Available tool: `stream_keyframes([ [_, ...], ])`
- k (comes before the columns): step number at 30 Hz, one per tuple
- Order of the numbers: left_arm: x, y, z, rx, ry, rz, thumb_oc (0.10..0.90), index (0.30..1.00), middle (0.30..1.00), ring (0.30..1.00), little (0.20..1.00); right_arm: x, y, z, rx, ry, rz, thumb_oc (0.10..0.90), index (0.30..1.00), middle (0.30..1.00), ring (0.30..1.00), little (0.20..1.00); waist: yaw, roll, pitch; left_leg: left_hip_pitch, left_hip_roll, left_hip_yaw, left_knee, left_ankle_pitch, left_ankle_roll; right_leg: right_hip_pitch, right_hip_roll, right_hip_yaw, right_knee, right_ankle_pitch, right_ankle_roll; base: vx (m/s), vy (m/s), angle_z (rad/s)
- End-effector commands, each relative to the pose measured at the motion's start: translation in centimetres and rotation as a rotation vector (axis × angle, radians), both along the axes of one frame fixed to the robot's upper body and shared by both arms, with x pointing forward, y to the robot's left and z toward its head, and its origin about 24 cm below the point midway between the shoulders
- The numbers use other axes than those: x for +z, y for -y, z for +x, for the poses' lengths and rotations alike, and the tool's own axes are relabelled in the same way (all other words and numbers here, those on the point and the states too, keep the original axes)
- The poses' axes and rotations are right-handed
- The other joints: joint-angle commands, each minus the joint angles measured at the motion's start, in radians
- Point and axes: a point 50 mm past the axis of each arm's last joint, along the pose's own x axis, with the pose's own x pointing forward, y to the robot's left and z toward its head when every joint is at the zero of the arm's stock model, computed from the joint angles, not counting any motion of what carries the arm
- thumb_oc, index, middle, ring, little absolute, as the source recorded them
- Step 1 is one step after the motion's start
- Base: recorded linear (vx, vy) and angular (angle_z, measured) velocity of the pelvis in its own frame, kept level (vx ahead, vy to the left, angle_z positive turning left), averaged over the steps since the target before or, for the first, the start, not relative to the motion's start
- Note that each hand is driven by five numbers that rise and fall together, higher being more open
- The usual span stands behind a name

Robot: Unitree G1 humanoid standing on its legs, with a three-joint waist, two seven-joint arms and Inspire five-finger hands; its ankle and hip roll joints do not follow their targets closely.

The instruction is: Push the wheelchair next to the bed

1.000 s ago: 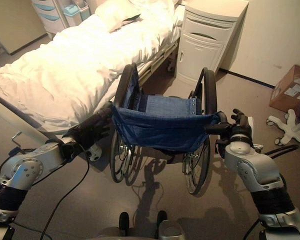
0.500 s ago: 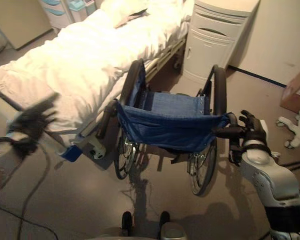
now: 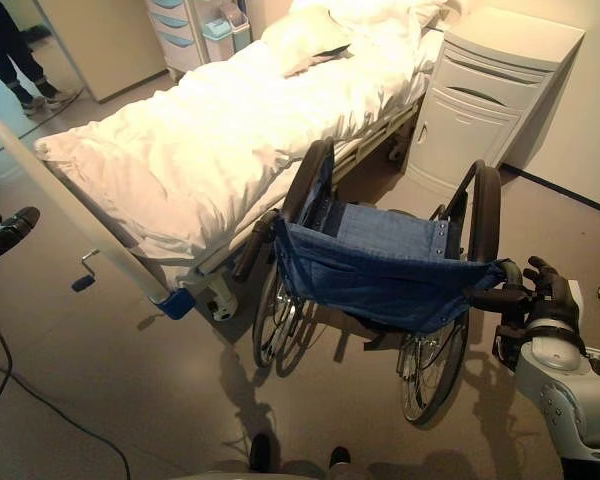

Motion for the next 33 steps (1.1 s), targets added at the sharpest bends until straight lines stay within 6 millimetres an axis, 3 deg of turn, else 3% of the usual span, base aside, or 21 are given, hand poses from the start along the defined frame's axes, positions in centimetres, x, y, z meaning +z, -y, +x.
stream_keyframes([
  [1,5.2,-0.3,-0.9,-0.044,0.13,0.181,0.8,0.9,0.9,0.9,0.9,7.6,1.9,-0.2,-0.129,0.363,-0.338,0.8,0.9,0.9,0.9,0.9,0.012,-0.068,-0.134,0.056,-0.044,0.078,0.013,-0.051,-0.002,-0.063,-0.034,0.064,-0.019,0.108,0.061,0.0,0.0,0.0],
  [3,2.4,0.0,-1.6,-0.053,0.057,0.094,0.8,0.9,0.9,0.9,0.9,6.3,2.9,-1.9,-0.21,0.336,-0.342,0.8,0.9,0.9,0.9,0.9,0.003,-0.068,-0.133,0.055,-0.044,0.08,0.013,-0.051,0.001,-0.067,-0.033,0.071,-0.019,0.109,0.064,-0.01,0.011,0.03],
  [6,0.6,-0.1,-2.3,-0.038,-0.001,0.04,0.8,0.9,0.9,0.9,0.9,5.0,3.7,-3.3,-0.293,0.307,-0.34,0.8,0.9,0.9,0.9,0.9,-0.002,-0.066,-0.134,0.057,-0.044,0.08,0.013,-0.054,0.003,-0.067,-0.031,0.076,-0.019,0.109,0.066,-0.01,0.011,0.12],
  [10,-3.9,-0.3,-3.4,0.026,-0.125,-0.111,0.8,0.9,0.9,0.9,0.9,2.7,4.8,-5.7,-0.468,0.278,-0.319,0.8,0.9,0.9,0.9,0.9,-0.019,-0.063,-0.131,0.057,-0.045,0.088,0.013,-0.056,0.009,-0.075,-0.027,0.089,-0.019,0.114,0.067,-0.02,0.005,0.03],
  [18,-10.9,1.0,-3.7,0.174,-0.311,-0.29,0.8,0.9,0.9,0.9,0.9,3.4,5.2,-7.2,-0.712,0.342,-0.553,0.8,0.9,0.9,0.9,0.9,-0.045,-0.051,-0.119,0.061,-0.051,0.1,0.017,-0.06,0.02,-0.091,-0.017,0.127,-0.018,0.131,0.068,-0.01,0.005,-0.02],
  [19,-12.6,1.6,-4.0,0.2,-0.36,-0.338,0.8,0.9,0.9,0.9,0.9,2.4,5.1,-7.1,-0.701,0.325,-0.498,0.8,0.9,0.9,0.9,0.9,-0.051,-0.049,-0.116,0.06,-0.053,0.105,0.018,-0.06,0.021,-0.096,-0.016,0.134,-0.017,0.136,0.07,-0.03,0.014,-0.08],
  [21,-14.3,2.1,-4.7,0.232,-0.401,-0.36,0.8,0.9,0.9,0.9,0.9,0.6,4.9,-7.2,-0.68,0.301,-0.38,0.8,0.9,0.9,0.9,0.9,-0.055,-0.049,-0.114,0.057,-0.053,0.108,0.019,-0.058,0.023,-0.102,-0.016,0.141,-0.017,0.14,0.07,-0.04,0.011,-0.18],
  [26,-20.4,3.7,-8.1,0.34,-0.539,-0.48,0.8,0.9,0.9,0.9,0.9,-7.7,2.7,-8.5,-0.73,0.227,0.013,0.8,0.9,0.9,0.9,0.9,-0.064,-0.055,-0.113,0.048,-0.056,0.12,0.021,-0.055,0.028,-0.117,-0.016,0.149,-0.017,0.149,0.07,-0.03,-0.002,-0.15],
  [27,-21.2,4.0,-8.7,0.354,-0.56,-0.491,0.8,0.9,0.9,0.9,0.9,-8.7,2.3,-8.9,-0.777,0.213,0.042,0.8,0.9,0.9,0.9,0.9,-0.065,-0.057,-0.114,0.047,-0.056,0.121,0.02,-0.056,0.03,-0.119,-0.017,0.15,-0.018,0.151,0.07,-0.03,-0.015,-0.09],
  [29,-24.2,5.3,-10.7,0.402,-0.626,-0.571,0.8,0.9,0.9,0.9,0.9,-13.1,1.2,-11.2,-0.997,0.153,0.153,0.8,0.9,0.9,0.9,0.9,-0.067,-0.059,-0.116,0.047,-0.058,0.121,0.018,-0.058,0.033,-0.124,-0.016,0.148,-0.019,0.156,0.072,-0.02,-0.015,-0.04],
  [33,-27.7,7.6,-12.2,0.49,-0.702,-0.66,0.8,0.9,0.9,0.9,0.9,-17.9,-0.3,-13.8,-1.273,0.029,0.267,0.8,0.9,0.9,0.9,0.9,-0.069,-0.057,-0.112,0.049,-0.058,0.124,0.017,-0.062,0.032,-0.13,-0.016,0.151,-0.019,0.164,0.074,-0.02,-0.01,-0.13],
])
